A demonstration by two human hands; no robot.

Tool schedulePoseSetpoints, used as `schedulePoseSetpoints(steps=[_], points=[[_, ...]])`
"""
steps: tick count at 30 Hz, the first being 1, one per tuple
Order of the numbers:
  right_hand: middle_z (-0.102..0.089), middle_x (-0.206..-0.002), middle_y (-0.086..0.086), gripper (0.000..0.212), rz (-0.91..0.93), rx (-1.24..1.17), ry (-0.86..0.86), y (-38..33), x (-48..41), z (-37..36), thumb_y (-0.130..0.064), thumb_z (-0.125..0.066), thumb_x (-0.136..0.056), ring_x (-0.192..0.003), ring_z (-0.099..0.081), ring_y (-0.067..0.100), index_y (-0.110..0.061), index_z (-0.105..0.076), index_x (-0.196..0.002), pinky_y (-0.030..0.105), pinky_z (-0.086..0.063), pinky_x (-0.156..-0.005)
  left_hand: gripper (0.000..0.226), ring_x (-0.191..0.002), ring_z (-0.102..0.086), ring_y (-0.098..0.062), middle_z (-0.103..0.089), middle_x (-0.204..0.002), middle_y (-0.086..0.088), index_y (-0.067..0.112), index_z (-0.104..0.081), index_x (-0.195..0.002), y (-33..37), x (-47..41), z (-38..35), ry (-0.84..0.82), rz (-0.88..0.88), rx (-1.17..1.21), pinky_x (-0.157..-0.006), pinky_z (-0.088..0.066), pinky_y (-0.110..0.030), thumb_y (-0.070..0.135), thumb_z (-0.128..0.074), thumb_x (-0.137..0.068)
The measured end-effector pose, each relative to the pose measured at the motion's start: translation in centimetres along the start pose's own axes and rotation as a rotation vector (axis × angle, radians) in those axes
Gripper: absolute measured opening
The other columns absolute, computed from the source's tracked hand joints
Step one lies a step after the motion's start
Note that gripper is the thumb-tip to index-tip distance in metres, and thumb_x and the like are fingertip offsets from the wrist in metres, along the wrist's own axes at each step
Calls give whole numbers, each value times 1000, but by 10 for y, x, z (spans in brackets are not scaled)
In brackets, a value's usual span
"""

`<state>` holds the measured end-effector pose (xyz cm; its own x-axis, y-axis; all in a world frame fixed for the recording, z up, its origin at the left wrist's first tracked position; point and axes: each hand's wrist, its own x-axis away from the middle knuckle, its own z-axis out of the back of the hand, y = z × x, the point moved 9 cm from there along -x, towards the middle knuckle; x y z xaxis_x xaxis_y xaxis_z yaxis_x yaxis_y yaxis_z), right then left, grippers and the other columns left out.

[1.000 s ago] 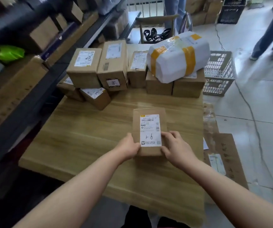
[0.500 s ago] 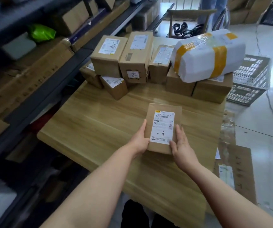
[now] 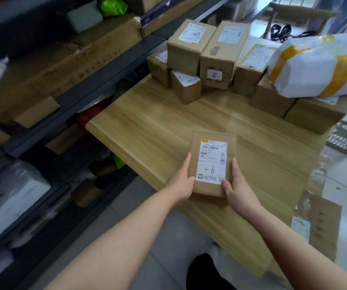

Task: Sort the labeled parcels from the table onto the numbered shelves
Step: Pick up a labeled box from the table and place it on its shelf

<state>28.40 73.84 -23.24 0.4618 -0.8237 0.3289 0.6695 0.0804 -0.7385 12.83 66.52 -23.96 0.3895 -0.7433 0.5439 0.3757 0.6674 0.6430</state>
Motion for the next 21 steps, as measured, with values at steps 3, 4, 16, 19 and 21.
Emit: schedulePoseSetpoints(steps=[3,4,16,19,21], points=[[-8,-161,-4,72,60,43,-85,-29,19,-45,-22,-46,-100,-147,-14,12,-19,0,-154,25,-17,-114,76,-132,-46,-27,-41,-152,-3,51,-3,-151,-49,34,30,83,80,39,-110,-37,-36,20,-48,-98],[-7,-161,-5,72,79,53,-120,-39,29,-63,-23,-46,-100,-147,-14,12,-20,1,-154,26,-18,-114,76,-131,-47,-27,-42,-151,-3,52,-3,-150,-67,48,40,109,105,53,-109,-38,-38,20,-49,-98],[-10,-161,-8,74,410,243,-456,-185,194,-268,-37,-46,-98,-141,-33,19,-36,3,-152,39,-35,-110,74,-130,-47,-22,-41,-152,1,44,-9,-153,-287,274,148,501,343,365,-97,-38,-26,14,-49,-98],[-8,-161,-9,76,498,291,-567,-214,239,-314,-38,-47,-97,-138,-37,20,-38,5,-152,37,-36,-105,75,-128,-48,-20,-42,-151,2,44,-10,-153,-335,334,164,609,387,425,-95,-39,-25,13,-49,-98],[-7,-161,-10,76,560,321,-645,-234,267,-344,-38,-47,-97,-139,-36,19,-38,5,-152,36,-37,-104,74,-129,-48,-21,-39,-153,1,44,-9,-153,-364,372,173,678,428,455,-96,-41,-26,14,-49,-98]])
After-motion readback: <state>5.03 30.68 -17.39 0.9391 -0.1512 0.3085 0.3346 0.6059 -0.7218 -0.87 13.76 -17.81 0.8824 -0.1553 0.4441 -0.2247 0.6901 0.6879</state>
